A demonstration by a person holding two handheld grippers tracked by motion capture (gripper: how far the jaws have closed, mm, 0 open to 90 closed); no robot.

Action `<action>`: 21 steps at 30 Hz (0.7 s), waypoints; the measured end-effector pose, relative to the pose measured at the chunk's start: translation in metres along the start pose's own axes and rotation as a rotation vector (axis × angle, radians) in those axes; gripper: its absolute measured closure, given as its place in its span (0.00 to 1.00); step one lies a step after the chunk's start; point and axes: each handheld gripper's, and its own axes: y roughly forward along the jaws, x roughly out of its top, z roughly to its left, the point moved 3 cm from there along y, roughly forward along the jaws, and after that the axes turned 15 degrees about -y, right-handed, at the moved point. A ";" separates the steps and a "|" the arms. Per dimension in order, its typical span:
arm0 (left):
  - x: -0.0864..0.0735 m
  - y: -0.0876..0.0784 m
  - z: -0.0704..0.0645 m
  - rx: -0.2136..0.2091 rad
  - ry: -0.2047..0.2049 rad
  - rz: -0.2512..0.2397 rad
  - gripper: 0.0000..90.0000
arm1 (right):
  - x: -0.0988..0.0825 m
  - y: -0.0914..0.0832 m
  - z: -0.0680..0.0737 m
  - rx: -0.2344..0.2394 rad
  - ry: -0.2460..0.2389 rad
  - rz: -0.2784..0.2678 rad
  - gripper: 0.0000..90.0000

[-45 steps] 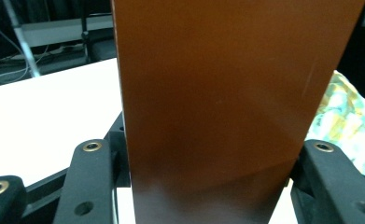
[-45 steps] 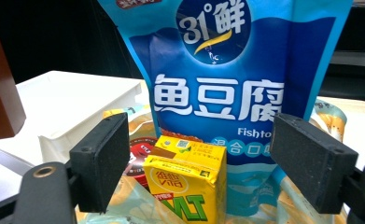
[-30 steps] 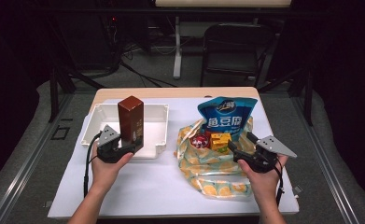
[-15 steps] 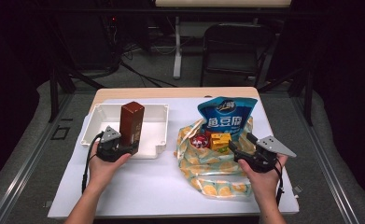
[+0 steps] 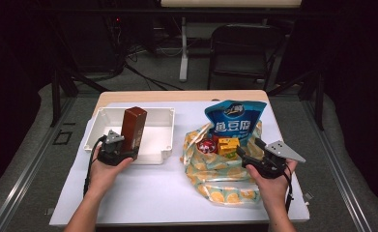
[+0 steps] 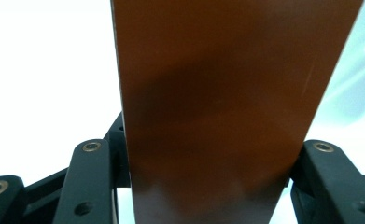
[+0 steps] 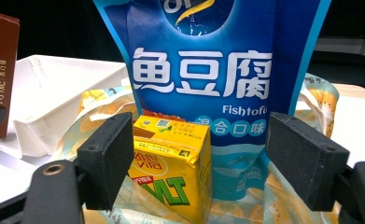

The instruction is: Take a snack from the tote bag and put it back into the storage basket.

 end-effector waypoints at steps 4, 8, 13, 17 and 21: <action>0.002 0.003 0.003 -0.002 -0.014 0.020 0.49 | -0.001 0.001 0.000 0.001 0.009 0.004 0.26; 0.005 0.006 0.004 -0.006 -0.015 0.047 0.49 | -0.001 0.001 0.000 0.002 0.008 0.004 0.26; 0.006 0.010 0.005 -0.008 -0.023 0.067 0.49 | -0.001 0.002 0.001 0.004 0.008 0.007 0.26; 0.007 0.013 0.005 -0.007 -0.015 0.078 0.49 | -0.001 0.002 0.002 0.005 0.009 0.006 0.26; 0.007 0.014 0.005 -0.009 -0.017 0.081 0.49 | -0.002 0.002 0.001 0.004 0.008 0.007 0.27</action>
